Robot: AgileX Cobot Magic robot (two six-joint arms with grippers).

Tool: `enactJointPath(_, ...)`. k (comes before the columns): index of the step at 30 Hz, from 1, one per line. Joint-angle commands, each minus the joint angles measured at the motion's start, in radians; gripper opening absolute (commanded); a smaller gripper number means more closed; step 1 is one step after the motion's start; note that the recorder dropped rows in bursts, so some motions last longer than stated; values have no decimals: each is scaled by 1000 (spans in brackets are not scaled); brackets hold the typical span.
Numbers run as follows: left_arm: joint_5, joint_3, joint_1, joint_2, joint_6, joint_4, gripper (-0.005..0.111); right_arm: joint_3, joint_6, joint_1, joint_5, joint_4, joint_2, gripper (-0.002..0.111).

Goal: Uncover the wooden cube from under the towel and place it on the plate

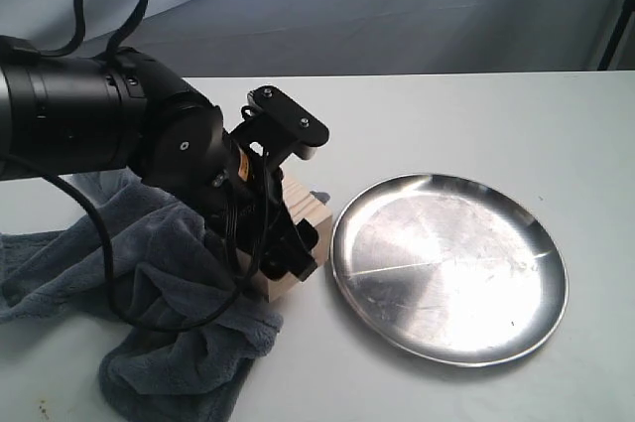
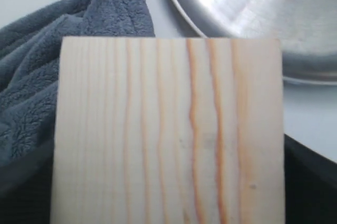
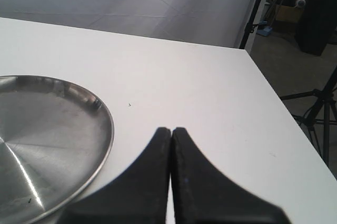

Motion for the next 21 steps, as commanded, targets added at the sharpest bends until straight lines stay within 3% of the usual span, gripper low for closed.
enactJointPath(1, -116, -2, -3, -33, 1, -64, 18, 4, 1, 4, 0, -4, -4, 0)
enactJointPath(6, -182, -2, -3, -37, 3, -126, 18, 4, 1, 4, 0, -4, -4, 0)
enactJointPath(12, -167, -13, -3, -37, 28, -128, 18, 4, 1, 4, 0, -4, -4, 0)
enactJointPath(15, -102, -73, -13, -35, 87, -144, 18, 4, 1, 4, 0, -4, -4, 0)
enactJointPath(21, 17, -254, -113, 55, 161, -130, 18, 4, 1, 4, 0, -4, -4, 0)
